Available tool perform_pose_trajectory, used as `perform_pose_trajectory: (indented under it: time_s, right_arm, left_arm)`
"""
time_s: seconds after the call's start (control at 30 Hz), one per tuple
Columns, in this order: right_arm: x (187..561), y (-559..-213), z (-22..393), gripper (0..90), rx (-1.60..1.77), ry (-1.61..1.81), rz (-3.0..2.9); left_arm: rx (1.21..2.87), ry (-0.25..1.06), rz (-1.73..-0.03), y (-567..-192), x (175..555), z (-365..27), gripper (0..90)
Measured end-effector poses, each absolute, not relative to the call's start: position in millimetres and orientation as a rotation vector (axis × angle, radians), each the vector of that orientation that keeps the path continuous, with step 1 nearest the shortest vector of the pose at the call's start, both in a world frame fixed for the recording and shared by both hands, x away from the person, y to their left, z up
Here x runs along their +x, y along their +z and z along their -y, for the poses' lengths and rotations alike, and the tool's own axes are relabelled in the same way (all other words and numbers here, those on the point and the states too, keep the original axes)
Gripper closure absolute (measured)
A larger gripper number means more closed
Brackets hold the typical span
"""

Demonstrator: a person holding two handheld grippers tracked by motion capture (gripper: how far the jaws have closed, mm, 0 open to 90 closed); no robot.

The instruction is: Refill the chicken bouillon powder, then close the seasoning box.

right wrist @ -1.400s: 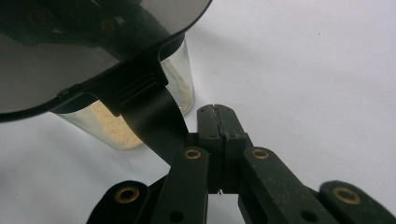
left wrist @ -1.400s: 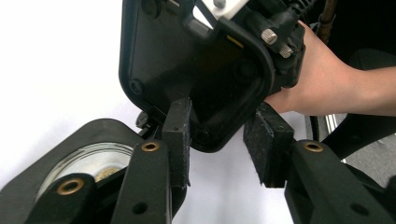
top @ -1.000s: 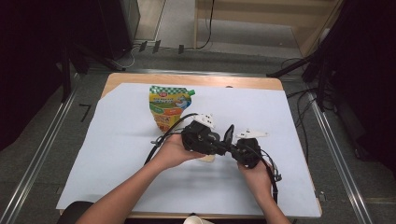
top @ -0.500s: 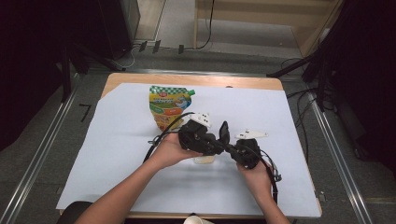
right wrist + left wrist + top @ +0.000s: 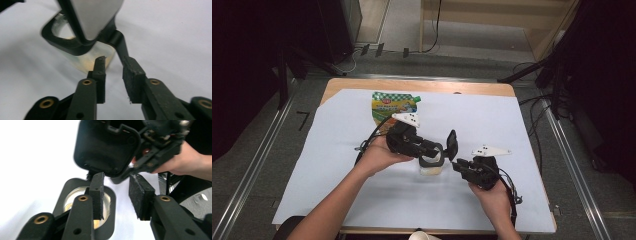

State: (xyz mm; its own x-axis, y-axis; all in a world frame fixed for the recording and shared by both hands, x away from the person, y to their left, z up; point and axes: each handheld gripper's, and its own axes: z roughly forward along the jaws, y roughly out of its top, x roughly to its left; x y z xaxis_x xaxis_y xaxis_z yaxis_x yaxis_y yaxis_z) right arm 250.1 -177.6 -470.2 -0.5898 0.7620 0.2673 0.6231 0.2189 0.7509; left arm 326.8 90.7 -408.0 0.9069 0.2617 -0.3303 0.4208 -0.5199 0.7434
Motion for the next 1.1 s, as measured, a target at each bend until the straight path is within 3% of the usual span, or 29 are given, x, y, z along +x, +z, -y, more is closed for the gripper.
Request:
perform_pose_trajectory:
  time_s: [0.03, 0.3, 0.57, 1.1]
  right_arm:
    - [249, -469, 177, 67.4, 1.331, 1.325, -2.334]
    - [237, -476, 165, 52.6, 1.225, 1.334, -2.421]
    - [238, -476, 161, 48.4, 1.187, 1.365, -2.426]
    - [246, -475, 160, 43.9, 1.151, 1.347, -2.448]
  left_arm:
    - [2.146, -0.231, -0.514, -408, 329, -94, 57.8]
    - [2.101, -0.159, -0.569, -401, 335, -127, 50.9]
    - [2.091, -0.135, -0.659, -400, 340, -157, 44.1]
    - [2.064, -0.062, -0.753, -398, 347, -205, 42.8]
